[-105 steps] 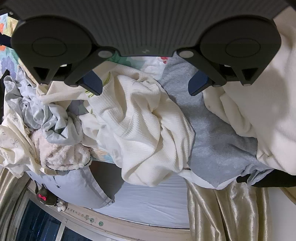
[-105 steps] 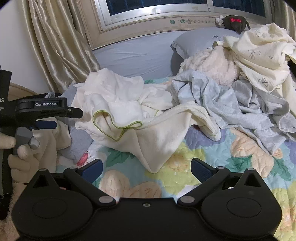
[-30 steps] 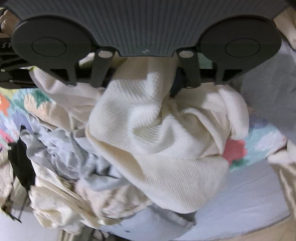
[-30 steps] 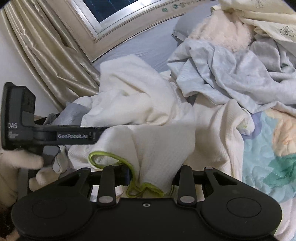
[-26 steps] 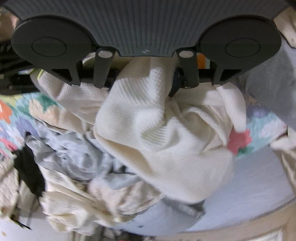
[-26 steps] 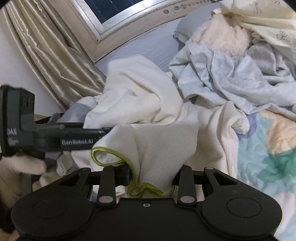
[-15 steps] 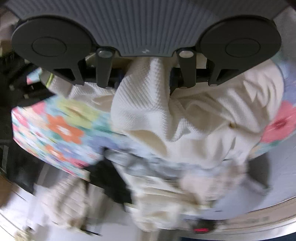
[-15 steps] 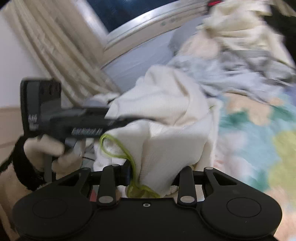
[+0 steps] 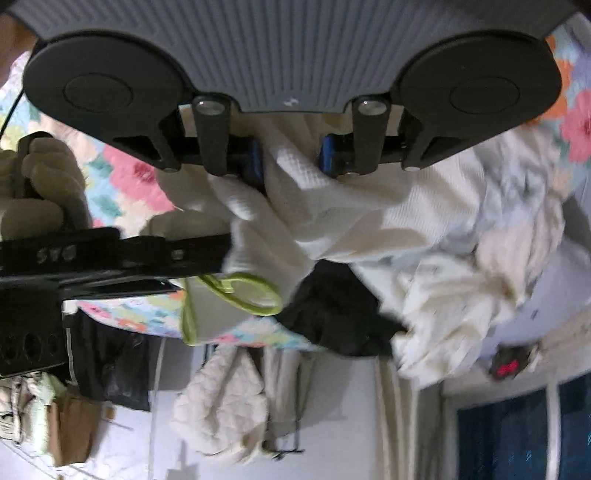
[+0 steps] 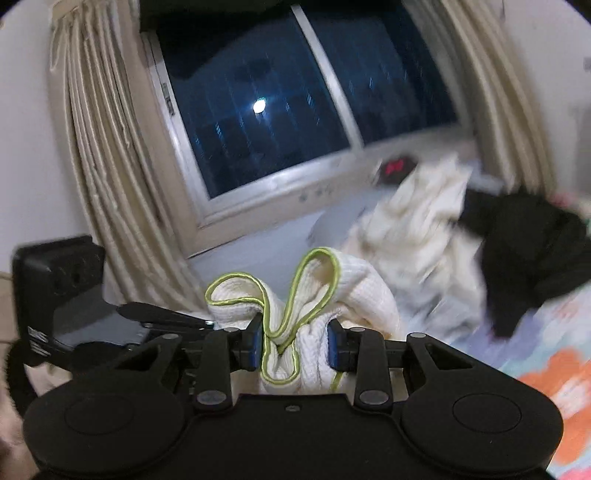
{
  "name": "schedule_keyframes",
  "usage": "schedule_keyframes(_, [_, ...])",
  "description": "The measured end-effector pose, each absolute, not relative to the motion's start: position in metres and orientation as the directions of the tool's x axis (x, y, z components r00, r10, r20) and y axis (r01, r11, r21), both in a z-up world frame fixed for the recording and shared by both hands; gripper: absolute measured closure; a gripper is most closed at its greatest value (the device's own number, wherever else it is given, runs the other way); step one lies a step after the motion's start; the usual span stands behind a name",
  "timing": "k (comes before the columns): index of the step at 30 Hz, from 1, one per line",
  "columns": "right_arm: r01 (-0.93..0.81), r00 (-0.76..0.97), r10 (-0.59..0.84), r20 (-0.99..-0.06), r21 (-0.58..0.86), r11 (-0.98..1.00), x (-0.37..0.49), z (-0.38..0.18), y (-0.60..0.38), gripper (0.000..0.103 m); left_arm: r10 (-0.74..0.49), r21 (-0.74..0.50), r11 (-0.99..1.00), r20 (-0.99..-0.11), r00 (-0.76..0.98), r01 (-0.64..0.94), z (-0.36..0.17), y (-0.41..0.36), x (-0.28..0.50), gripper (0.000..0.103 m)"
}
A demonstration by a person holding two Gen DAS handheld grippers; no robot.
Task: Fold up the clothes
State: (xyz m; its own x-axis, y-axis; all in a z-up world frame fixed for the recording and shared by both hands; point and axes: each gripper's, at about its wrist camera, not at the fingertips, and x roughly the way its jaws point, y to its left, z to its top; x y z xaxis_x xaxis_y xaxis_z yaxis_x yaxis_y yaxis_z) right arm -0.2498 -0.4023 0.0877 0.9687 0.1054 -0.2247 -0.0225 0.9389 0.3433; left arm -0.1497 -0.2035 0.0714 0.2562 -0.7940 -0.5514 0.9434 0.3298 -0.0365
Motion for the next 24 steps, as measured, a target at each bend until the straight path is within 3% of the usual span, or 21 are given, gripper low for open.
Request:
schedule_keyframes(5, [0.046, 0.984, 0.010, -0.177, 0.309, 0.950, -0.286, 0.131, -0.422, 0.067, -0.816, -0.046, 0.287, -0.535, 0.219, 0.957, 0.115, -0.242, -0.170, 0.079])
schedule_keyframes(9, [0.097, 0.985, -0.060, -0.162, 0.228, 0.969, -0.300, 0.173, -0.441, 0.067, -0.826, 0.025, 0.235, -0.521, 0.213, 0.972, 0.154, -0.282, -0.190, 0.080])
schedule_keyframes(14, [0.166, 0.980, -0.142, -0.138, 0.178, 0.970, -0.324, 0.214, -0.475, 0.067, -0.854, -0.004, 0.184, -0.495, 0.158, 0.983, 0.198, -0.326, -0.199, 0.081])
schedule_keyframes(20, [0.244, 0.964, -0.227, -0.139, 0.118, 0.962, -0.355, 0.225, -0.510, 0.067, -0.910, -0.001, 0.156, -0.388, 0.143, 0.988, 0.193, -0.368, -0.220, 0.082])
schedule_keyframes(24, [0.292, 0.944, -0.275, -0.183, 0.071, 0.954, -0.371, 0.218, -0.535, 0.067, -0.917, 0.013, 0.140, -0.376, 0.135, 0.990, 0.181, -0.404, -0.235, 0.082])
